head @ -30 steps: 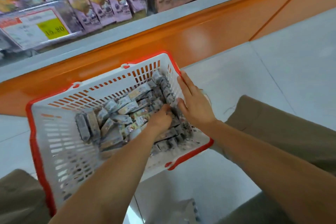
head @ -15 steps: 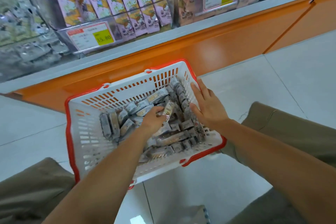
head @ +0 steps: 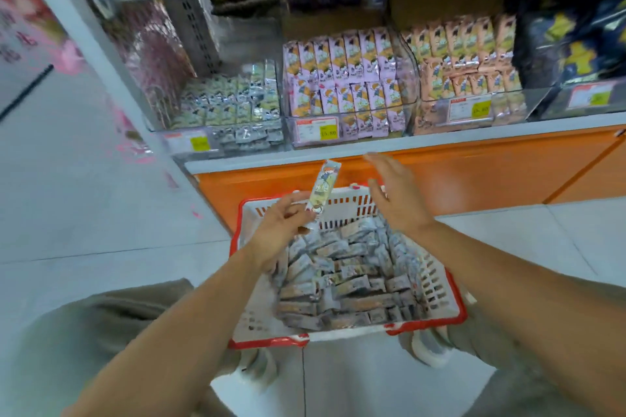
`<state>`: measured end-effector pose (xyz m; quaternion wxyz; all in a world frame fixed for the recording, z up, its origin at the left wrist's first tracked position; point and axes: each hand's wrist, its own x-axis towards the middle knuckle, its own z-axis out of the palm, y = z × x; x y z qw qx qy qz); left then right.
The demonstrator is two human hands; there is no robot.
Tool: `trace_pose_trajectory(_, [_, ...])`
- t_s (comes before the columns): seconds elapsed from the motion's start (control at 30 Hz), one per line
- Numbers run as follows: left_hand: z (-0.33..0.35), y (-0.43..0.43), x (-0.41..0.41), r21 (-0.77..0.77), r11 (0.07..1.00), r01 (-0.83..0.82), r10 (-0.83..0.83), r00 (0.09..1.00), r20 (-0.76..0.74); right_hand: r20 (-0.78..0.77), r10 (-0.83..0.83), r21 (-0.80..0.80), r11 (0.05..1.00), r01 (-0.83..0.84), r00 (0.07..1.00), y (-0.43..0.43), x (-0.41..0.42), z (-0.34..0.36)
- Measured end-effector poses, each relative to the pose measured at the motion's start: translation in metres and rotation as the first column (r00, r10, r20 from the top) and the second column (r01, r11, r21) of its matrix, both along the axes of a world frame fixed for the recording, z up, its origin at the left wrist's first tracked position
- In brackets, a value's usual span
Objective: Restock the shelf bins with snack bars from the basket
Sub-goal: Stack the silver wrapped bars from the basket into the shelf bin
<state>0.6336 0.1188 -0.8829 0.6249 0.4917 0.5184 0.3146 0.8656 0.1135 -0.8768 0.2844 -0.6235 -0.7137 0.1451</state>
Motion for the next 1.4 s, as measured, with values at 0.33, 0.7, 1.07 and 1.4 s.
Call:
trace_pose_trajectory(0.33, [0.094,0.042,-0.061,0.287,0.900,-0.329,0.320,0.944,0.076,0.054,0.121,0.169,0.977,-0.129,0.991,0.063,-0.070,0.078])
trace_pose_trajectory(0.7, [0.138,0.157,-0.059,0.158,0.956,-0.248,0.285,0.914,-0.288,0.327,0.068,-0.035,0.998,-0.060,0.943,0.164,-0.076,0.078])
trace_pose_trajectory(1.07, [0.103,0.192,-0.058,0.092,0.995,0.024,0.040,0.773,-0.633,0.382,-0.004,-0.009,1.000,0.008,0.924,0.173,-0.079,0.057])
trace_pose_trajectory(1.4, [0.098,0.181,-0.055,0.248,0.936,0.250,0.019,0.668,-0.744,0.399,0.003,-0.007,1.000,-0.001,0.917,0.171,-0.078,0.057])
